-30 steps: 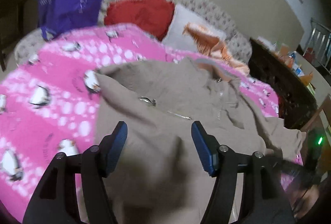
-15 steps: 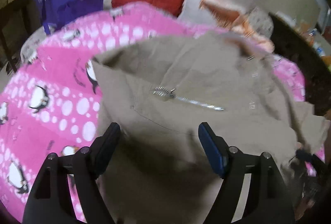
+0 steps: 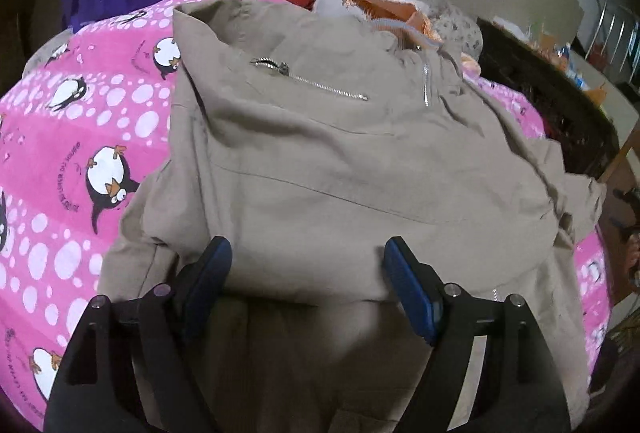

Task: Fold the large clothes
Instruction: 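Grasp the other sleeve cuff with the right tool and lift it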

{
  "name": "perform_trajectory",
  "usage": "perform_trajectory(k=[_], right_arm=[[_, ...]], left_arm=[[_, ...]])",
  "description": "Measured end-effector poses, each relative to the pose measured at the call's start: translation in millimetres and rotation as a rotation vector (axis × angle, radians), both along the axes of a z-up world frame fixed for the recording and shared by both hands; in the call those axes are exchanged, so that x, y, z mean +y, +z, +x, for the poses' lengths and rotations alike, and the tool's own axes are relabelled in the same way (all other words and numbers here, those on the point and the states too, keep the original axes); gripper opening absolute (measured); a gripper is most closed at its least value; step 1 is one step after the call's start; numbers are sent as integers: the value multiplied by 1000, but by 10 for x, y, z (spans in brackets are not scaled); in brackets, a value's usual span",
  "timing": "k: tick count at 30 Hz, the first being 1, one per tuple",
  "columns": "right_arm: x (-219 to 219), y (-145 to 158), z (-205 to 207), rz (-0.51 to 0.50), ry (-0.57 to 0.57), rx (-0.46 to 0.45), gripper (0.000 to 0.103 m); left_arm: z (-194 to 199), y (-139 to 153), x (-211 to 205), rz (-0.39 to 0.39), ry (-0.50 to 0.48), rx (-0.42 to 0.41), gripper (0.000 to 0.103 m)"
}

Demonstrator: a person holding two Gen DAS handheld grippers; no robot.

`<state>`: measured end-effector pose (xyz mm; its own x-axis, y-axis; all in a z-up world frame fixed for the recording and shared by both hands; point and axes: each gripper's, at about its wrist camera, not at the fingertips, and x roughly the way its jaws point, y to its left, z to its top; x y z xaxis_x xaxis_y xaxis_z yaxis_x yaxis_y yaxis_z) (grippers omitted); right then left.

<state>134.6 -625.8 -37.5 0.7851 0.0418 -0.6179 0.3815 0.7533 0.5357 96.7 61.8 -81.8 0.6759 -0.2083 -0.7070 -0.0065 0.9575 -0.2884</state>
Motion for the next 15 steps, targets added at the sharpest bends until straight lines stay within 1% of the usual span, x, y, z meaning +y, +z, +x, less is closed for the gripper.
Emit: perform_trajectory(k=[1,2,5,7,9,12,13,15], right_arm=[[-139,-90,-11,77,2,-43,83],[-190,-157,20,113,12,-54,87],[-294,-413,209,200,32,-24,88],[-365,-553,212,251,30,-25,88],[-298,-585,232,219,17,-49,88],[-297,-571,327,181,31,-46,87],[-300,-544,352,165,36,-41,79],[-282,-532,415,171,77,-24,39]], left_arm=[[-1,-5,6,-7,-1,2,79],[-3,-11,9,-11,-2,3,79],[-2,-16,-27,1,-10,8,82],[3,-24,-44,15,-12,11,83],[-3,-32,-51,20,-12,12,84],[-10,-41,-43,16,-13,14,84],[-12,-41,-45,17,-12,14,84],[-12,-42,-54,22,-12,15,84]])
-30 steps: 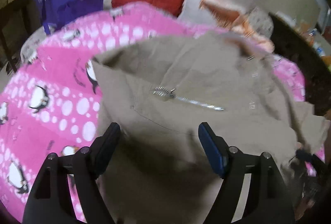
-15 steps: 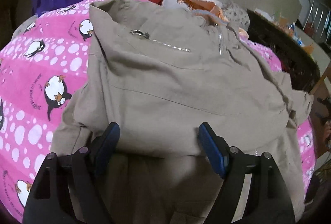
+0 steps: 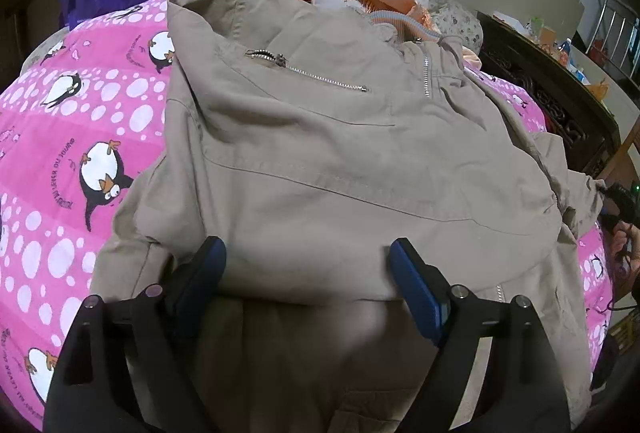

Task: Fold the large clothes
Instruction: 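Grasp the other sleeve cuff with the right tool and lift it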

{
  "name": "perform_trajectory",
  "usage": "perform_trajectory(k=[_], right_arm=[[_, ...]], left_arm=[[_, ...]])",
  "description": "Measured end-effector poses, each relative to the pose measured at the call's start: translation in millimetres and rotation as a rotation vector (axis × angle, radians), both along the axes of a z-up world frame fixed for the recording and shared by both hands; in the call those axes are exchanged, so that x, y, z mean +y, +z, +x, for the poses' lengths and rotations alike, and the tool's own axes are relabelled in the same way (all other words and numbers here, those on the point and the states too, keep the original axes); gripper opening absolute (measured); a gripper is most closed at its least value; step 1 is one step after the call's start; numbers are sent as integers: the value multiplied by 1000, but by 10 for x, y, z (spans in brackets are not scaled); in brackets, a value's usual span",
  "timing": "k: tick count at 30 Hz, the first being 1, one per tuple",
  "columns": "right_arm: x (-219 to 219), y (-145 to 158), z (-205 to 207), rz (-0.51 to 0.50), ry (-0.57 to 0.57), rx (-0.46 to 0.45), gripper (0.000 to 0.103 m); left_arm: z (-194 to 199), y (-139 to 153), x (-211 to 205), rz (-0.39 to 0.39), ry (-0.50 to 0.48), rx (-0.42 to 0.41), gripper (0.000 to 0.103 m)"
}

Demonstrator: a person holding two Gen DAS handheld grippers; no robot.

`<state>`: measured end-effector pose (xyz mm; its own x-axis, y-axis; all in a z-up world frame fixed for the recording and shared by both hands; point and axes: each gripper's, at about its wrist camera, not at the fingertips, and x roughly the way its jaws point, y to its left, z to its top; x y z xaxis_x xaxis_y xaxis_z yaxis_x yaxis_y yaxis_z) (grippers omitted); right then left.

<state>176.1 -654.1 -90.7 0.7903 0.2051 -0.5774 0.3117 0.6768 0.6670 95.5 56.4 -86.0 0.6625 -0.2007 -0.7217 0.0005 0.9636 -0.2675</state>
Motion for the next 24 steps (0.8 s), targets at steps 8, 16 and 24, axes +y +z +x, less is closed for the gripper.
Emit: perform_trajectory(k=[8,16,24], right_arm=[[257,1188,-458,-275,-12,-157,16],[1142,2573,-796,-465,94,-353,16],[3587,2243,-199,-385,554,-356,16]], left_arm=[[4,-1,24,-19,-1,-4,84],[-44,150,48,4,11,-13,85],[-215,675,386,-10,27,-93,85]])
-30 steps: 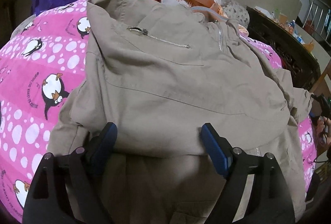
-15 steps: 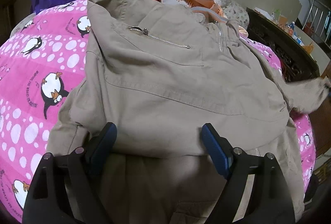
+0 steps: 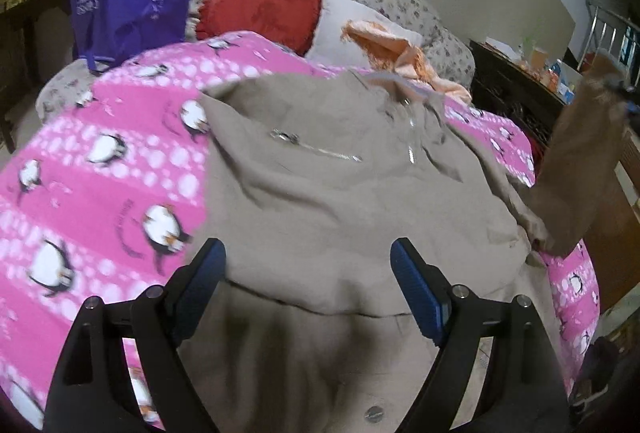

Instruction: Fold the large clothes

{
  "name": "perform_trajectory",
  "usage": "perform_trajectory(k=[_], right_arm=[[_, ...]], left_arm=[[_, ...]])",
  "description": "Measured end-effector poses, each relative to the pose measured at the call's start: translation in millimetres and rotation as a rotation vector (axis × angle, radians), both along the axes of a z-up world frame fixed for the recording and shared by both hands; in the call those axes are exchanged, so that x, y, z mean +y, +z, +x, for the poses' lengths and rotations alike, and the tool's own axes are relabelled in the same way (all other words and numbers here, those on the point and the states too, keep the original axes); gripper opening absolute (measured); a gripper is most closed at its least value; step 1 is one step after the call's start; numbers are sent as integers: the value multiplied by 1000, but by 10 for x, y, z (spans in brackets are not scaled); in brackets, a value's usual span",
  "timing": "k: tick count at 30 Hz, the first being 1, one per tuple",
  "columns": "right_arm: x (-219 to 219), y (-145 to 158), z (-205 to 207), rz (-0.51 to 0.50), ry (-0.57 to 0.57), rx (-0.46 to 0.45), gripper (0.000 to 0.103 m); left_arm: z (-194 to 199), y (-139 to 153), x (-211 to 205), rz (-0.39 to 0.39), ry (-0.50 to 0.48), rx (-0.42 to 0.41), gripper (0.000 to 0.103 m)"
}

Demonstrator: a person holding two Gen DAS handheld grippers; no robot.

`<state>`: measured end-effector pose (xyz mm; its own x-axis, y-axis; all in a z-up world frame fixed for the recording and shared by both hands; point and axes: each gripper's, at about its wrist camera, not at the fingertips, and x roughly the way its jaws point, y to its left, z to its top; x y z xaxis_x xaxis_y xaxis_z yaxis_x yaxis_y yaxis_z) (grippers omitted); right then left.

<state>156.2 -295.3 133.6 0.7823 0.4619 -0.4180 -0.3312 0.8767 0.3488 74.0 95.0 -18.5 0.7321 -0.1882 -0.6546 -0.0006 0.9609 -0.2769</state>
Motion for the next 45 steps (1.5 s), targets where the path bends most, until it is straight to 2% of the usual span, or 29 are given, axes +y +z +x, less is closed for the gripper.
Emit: perform_trajectory(k=[5,9,10,12,13,15,16,17,20,24,25,27,28,31,34,35,37,39,40,41,42,43,45], right_arm=[[1552,-963,271,4,185,181,16],[2236,-1676,323,-63,208,274,20],[2328,-1834,326,-118,174,301,23],[2369,-2053,336,-196,129,350,33],[2338,-2102,283,-195,135,352,35],[2259,-2068,127,-216,130,336,44],[2180,-2022,-2,-251,132,315,59],[2072,-1970,-191,-279,140,268,67],[1833,-1948,-585,-361,168,201,68],[1562,-2240,-927,-470,188,232,68],[1455,-2346,-999,-473,171,241,68],[1294,-2392,-1059,-388,157,224,71],[1282,-2390,-1027,-381,149,236,76],[1332,-2430,-965,-391,143,246,83],[1353,-2421,-942,-401,133,243,86],[1346,-2425,-953,-397,134,244,86],[1343,-2430,-945,-388,135,245,86],[1351,-2438,-943,-386,135,246,87],[1351,-2436,-916,-386,134,247,87],[1349,-2437,-917,-385,135,247,87],[1349,-2436,-919,-382,135,248,87],[1347,-2438,-918,-379,134,249,88],[1343,-2440,-913,-373,133,252,89]], left_arm=[[-1,79,352,-40,86,6,85],[-14,46,501,-86,121,28,85],[-15,46,493,-95,116,27,85],[-6,50,426,-116,72,20,85],[3,62,395,-121,51,14,85],[34,78,276,-137,-14,-7,85],[76,79,188,-142,-49,-16,85],[98,79,132,-141,-67,-20,85],[215,3,-95,-192,-175,-14,85],[358,-232,-277,-238,-225,77,85],[367,-256,-301,-259,-229,82,85],[384,-243,-350,-307,-237,91,85],[388,-212,-365,-331,-241,89,85],[506,-123,-345,-410,-188,122,85],[739,-241,-327,-500,-123,286,85],[820,-346,-332,-566,-113,354,85],[869,-430,-320,-606,-82,377,84],[854,-479,-280,-606,-23,360,79],[838,-491,-272,-612,-13,356,60],[812,-503,-275,-614,-8,351,34],[803,-500,-284,-599,-7,348,24],[765,-449,-339,-558,-19,335,18],[681,-237,-465,-465,-71,267,17]])
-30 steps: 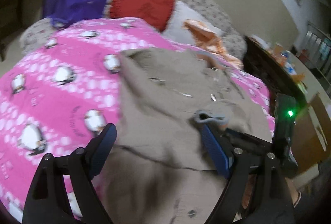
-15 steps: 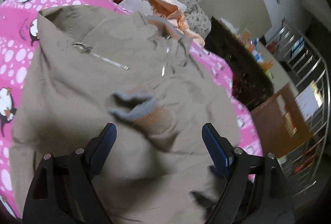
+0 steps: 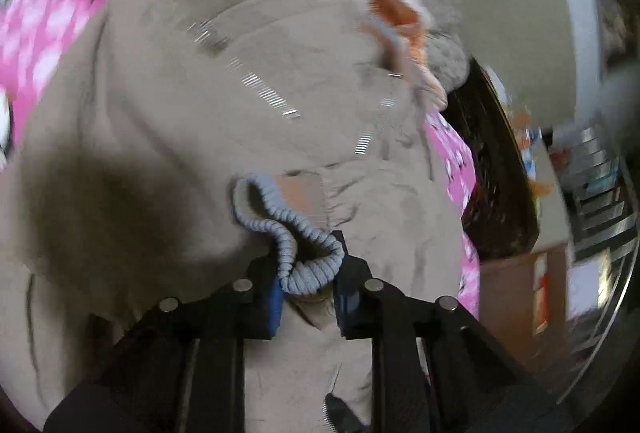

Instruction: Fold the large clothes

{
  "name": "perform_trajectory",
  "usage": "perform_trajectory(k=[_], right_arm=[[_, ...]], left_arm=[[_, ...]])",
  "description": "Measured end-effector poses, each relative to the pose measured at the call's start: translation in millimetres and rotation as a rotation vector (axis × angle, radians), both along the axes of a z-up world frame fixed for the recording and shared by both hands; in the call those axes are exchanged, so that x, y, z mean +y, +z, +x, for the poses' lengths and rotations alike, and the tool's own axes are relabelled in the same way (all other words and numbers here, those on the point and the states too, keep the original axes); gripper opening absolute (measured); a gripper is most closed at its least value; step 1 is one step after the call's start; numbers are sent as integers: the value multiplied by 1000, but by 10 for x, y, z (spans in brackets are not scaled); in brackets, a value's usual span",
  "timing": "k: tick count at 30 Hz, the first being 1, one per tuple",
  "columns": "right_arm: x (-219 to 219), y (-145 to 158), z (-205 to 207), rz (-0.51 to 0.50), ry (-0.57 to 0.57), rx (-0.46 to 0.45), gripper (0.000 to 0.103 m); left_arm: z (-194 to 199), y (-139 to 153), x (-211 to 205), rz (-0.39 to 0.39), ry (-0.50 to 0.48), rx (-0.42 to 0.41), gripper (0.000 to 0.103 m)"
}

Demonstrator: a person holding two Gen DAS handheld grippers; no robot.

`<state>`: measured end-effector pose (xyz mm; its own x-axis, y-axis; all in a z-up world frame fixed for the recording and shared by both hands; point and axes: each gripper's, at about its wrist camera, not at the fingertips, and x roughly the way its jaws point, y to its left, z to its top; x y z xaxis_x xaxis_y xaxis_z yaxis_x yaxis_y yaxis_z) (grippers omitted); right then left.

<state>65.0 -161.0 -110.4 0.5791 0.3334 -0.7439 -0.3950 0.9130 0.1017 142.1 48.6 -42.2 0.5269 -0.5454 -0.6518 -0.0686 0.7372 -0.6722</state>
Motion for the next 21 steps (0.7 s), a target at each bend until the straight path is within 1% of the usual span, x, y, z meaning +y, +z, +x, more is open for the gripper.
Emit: perform_trajectory(k=[1,2,3,6,8,10,12,13,14,15,17,18,20,21], right_arm=[[1,-6,25,2,-2,0,89],[0,-5,33,2,-3,0,89],[2,-4,32,2,-3,0,89],[1,-5,32,2,-3,0,89],[1,-5,30,2,-3,-1,89],[0,-5,31,2,-3,0,89],[0,-6,31,2,-3,-1,89],[-1,-6,30,2,-3,-1,89],[-1,-6,30,1,-3,-1,89],[-2,-7,31,1,-3,0,90],[-12,-8,53,1,-3,2,90],[-12,-7,56,0,-4,3,90],[-14,-4,66,-1,-6,9,91],[-23,7,72,2,-6,14,91]], left_arm=[[-21,102,-37,31,-21,-32,17],[-100,296,-134,75,-57,-93,17],[-190,507,-218,97,-96,-163,17],[-414,1008,-261,120,-130,-313,17],[-522,1258,-167,126,-119,-382,17],[-592,1348,27,158,-87,-403,17],[-621,1288,290,218,-36,-387,17],[-555,1232,355,225,-18,-368,17],[-503,1097,515,222,4,-328,17],[-462,1005,554,224,13,-301,17],[-330,652,672,221,12,-213,17],[-297,491,695,232,5,-183,18],[-160,121,666,276,-20,-104,19],[-118,-7,635,307,-28,-70,20]])
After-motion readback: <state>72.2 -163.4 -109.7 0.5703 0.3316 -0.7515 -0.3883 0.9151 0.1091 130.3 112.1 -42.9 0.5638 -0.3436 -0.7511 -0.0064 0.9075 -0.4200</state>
